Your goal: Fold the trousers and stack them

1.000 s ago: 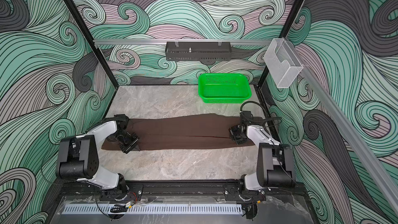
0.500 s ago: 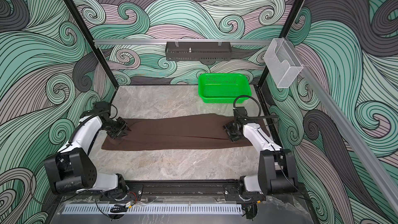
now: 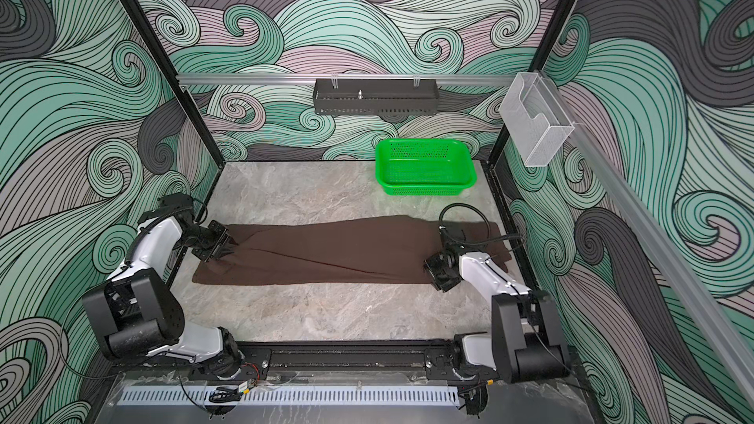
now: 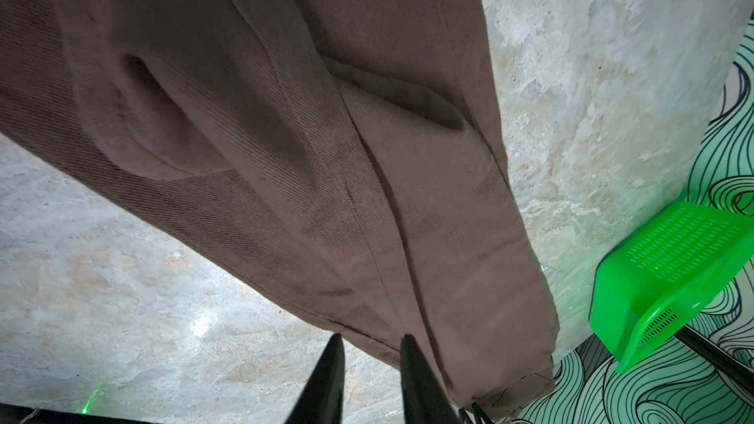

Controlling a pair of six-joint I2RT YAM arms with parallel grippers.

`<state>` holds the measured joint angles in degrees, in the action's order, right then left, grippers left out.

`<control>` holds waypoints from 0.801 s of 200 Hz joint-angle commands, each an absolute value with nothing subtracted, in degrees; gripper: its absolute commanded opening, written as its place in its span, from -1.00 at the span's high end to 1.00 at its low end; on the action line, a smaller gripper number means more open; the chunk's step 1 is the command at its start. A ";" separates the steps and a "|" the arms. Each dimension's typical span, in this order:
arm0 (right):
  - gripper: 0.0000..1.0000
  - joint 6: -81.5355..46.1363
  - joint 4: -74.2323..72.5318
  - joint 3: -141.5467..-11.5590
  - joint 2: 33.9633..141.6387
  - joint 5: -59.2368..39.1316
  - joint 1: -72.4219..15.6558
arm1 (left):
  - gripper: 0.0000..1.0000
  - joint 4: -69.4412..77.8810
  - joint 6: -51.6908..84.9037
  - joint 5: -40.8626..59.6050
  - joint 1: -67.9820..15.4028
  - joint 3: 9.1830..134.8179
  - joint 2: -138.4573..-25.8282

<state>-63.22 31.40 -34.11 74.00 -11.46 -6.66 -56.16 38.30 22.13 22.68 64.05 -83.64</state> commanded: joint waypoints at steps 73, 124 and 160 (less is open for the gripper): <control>0.08 -65.91 36.30 -46.73 75.58 -8.53 -16.23 | 0.44 -55.78 38.27 24.66 23.53 65.07 -85.81; -0.14 -76.56 28.17 -51.92 86.85 -12.18 -29.24 | 0.42 -54.40 39.98 24.52 23.51 64.07 -89.10; -0.27 -83.46 30.81 -60.98 94.51 -9.77 -37.72 | 0.42 -55.04 40.43 22.11 24.48 64.41 -86.69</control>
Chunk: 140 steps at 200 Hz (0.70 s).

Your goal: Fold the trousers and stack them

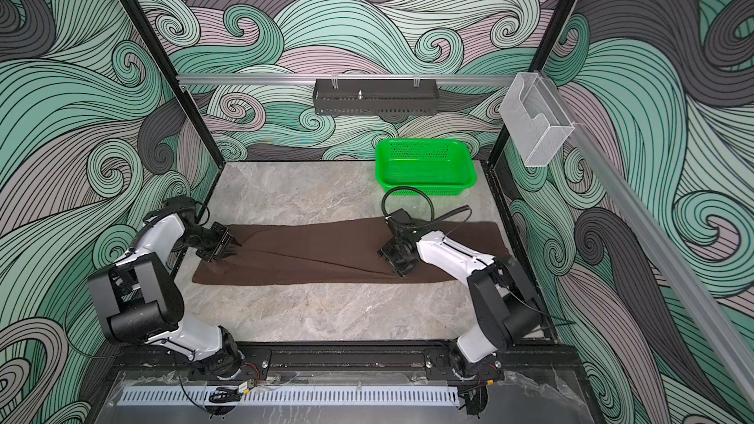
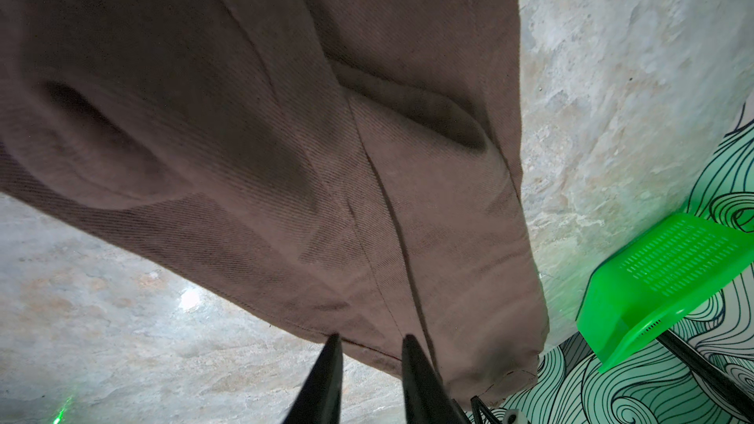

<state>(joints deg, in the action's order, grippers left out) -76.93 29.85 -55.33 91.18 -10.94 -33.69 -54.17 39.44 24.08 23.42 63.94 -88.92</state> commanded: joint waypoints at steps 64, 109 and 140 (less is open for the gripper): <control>-0.24 -91.50 30.14 -67.74 106.27 -10.96 -43.47 | 0.36 -57.82 38.31 21.34 28.88 66.93 -84.76; 0.61 -95.50 24.88 -63.60 108.00 -10.73 -44.21 | 0.33 -56.67 38.94 22.76 29.11 67.05 -87.41; 1.00 -93.71 23.11 -59.83 104.29 -10.11 -44.33 | 0.32 -56.90 38.48 21.91 29.16 67.06 -88.08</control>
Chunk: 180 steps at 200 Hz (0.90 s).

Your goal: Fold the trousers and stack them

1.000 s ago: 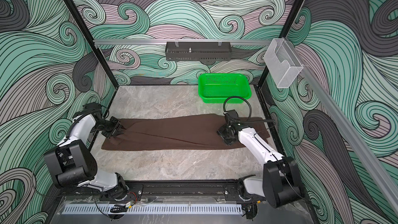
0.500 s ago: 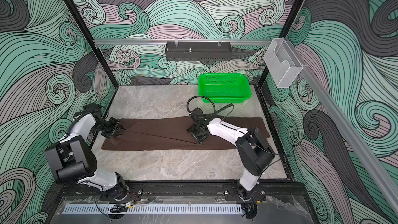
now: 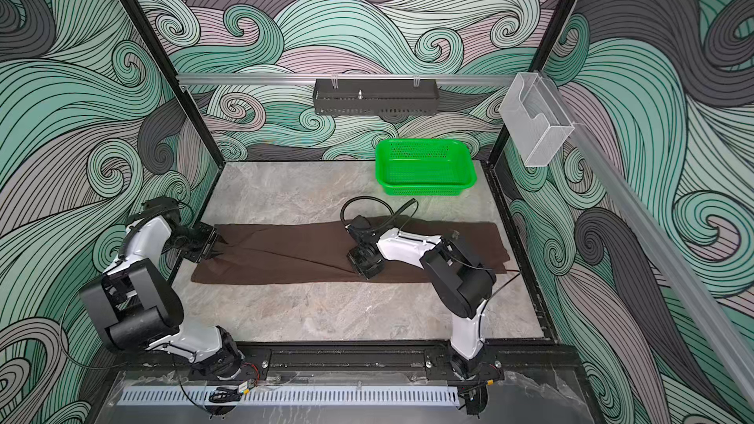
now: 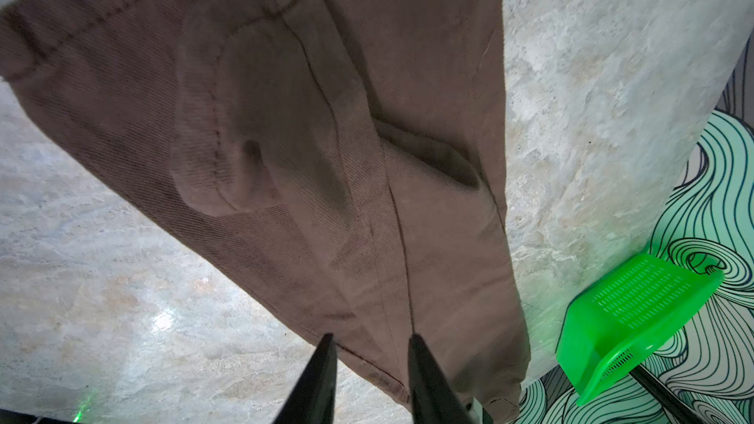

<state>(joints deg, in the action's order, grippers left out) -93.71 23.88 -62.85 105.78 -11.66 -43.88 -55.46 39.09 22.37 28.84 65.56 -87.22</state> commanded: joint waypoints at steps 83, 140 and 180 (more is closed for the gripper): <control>1.00 -92.51 16.85 -48.70 101.88 -9.63 -44.81 | 0.17 -58.96 38.85 17.75 28.72 68.79 -91.04; 1.00 -92.77 12.34 -39.57 97.92 -8.94 -39.16 | 0.14 -58.37 41.27 13.01 23.55 67.20 -93.08; 0.11 -78.59 15.80 -44.41 89.56 -7.67 -36.25 | 0.14 -54.42 43.89 11.73 20.15 64.49 -95.58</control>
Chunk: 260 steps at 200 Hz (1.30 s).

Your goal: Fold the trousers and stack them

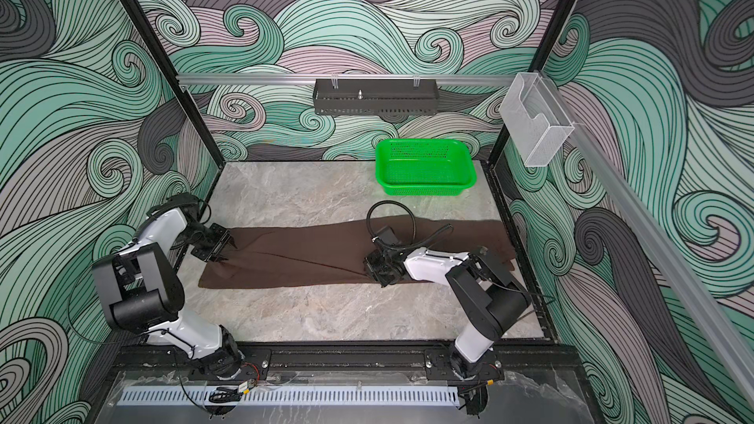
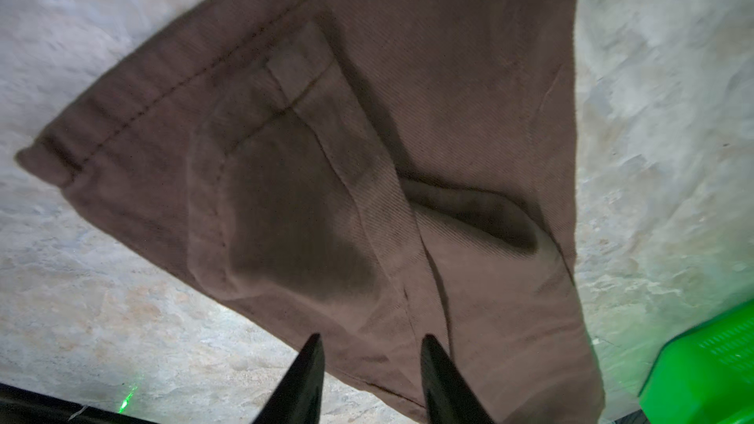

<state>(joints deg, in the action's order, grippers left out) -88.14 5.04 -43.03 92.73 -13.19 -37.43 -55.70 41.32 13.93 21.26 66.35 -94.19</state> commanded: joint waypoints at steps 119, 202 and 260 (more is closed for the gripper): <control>0.33 -73.48 22.01 -64.07 108.54 -6.48 -32.28 | 0.14 -55.20 43.08 13.54 20.16 66.31 -95.11; 0.38 -86.35 21.71 -57.87 107.50 5.93 -19.43 | 0.16 -55.24 42.71 16.50 18.58 74.37 -99.68; 0.34 -89.74 17.76 -52.32 104.21 6.92 -14.08 | 0.13 -55.40 43.59 17.80 15.05 74.93 -102.15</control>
